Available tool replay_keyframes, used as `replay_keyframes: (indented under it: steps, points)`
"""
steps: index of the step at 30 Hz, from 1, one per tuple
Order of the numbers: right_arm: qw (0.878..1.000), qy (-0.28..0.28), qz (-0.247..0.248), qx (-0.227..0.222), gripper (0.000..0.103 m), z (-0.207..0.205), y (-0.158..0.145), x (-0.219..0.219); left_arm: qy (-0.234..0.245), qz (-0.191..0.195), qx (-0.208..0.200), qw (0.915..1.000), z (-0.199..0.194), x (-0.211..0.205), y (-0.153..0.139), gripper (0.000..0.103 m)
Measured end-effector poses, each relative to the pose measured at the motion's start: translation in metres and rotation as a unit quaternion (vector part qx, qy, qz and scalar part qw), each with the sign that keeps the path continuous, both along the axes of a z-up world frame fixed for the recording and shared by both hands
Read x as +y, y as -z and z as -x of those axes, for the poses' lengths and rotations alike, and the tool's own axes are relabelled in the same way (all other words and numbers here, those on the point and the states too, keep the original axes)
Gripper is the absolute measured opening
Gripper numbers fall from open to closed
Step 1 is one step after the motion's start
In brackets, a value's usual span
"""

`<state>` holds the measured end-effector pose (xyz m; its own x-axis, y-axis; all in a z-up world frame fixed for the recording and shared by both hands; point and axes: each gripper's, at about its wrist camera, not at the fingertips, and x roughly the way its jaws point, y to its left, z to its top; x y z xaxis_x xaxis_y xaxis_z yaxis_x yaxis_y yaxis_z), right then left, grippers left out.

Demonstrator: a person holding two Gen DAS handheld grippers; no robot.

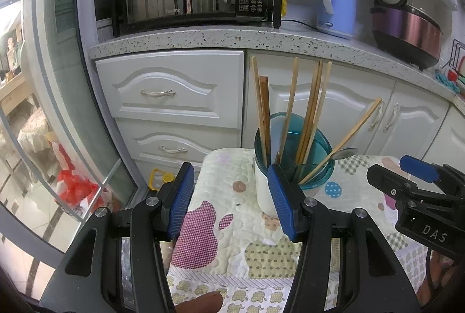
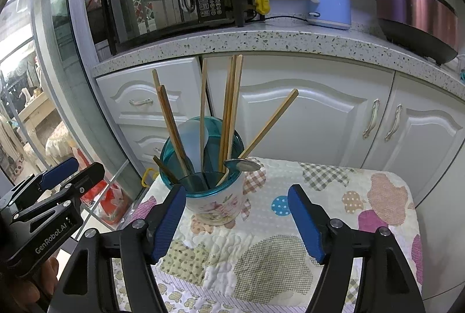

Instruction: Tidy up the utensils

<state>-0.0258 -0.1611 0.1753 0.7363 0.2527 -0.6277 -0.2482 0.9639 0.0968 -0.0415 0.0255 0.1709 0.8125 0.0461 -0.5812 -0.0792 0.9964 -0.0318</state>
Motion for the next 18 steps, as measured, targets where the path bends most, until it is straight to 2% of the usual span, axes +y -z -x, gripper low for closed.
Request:
replay_keyframes:
  steps: [18]
  points:
    - [1.000, 0.000, 0.004, 0.005, 0.071, -0.0001, 0.0023, 0.0005, 0.002, 0.001, 0.003, 1.0000, -0.0006, -0.0011, 0.0017, 0.053]
